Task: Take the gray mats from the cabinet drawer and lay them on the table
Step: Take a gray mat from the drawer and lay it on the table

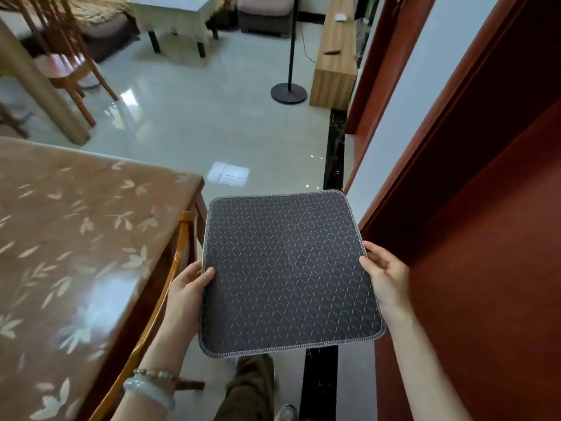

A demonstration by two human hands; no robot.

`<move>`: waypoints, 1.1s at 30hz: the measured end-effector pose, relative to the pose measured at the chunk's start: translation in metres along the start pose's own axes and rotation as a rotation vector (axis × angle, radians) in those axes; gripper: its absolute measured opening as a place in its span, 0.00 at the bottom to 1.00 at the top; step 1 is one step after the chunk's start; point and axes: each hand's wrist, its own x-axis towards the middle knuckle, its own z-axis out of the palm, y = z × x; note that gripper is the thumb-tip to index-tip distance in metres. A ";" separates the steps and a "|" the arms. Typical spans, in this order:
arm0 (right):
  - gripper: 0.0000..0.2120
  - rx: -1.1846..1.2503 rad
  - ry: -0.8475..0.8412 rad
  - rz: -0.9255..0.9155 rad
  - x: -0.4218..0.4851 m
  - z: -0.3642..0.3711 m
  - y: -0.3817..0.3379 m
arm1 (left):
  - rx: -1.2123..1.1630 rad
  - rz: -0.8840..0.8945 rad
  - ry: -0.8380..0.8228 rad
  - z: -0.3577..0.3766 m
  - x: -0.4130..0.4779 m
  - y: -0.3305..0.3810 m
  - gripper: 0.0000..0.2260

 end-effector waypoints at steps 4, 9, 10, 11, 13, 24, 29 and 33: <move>0.16 -0.036 -0.091 -0.023 0.036 0.058 -0.022 | -0.054 0.069 0.085 -0.021 0.027 0.025 0.09; 0.15 -0.081 -0.286 -0.071 0.071 0.149 -0.052 | -0.138 0.097 0.267 -0.064 0.050 0.051 0.10; 0.15 -0.091 -0.333 -0.091 0.075 0.170 -0.057 | -0.165 0.100 0.310 -0.077 0.054 0.055 0.10; 0.14 -0.101 -0.367 -0.103 0.078 0.187 -0.061 | -0.193 0.097 0.339 -0.087 0.057 0.058 0.10; 0.14 -0.122 -0.451 -0.120 0.081 0.223 -0.067 | -0.236 0.095 0.401 -0.107 0.059 0.063 0.10; 0.14 -0.258 -0.952 -0.126 0.043 0.399 -0.079 | -0.511 0.083 0.894 -0.192 0.013 0.053 0.09; 0.14 -0.322 -1.106 -0.112 0.025 0.462 -0.069 | -0.609 0.063 1.072 -0.218 0.005 0.045 0.08; 0.14 -0.362 -1.205 -0.085 0.020 0.507 -0.056 | -0.649 0.027 1.193 -0.241 0.015 0.038 0.09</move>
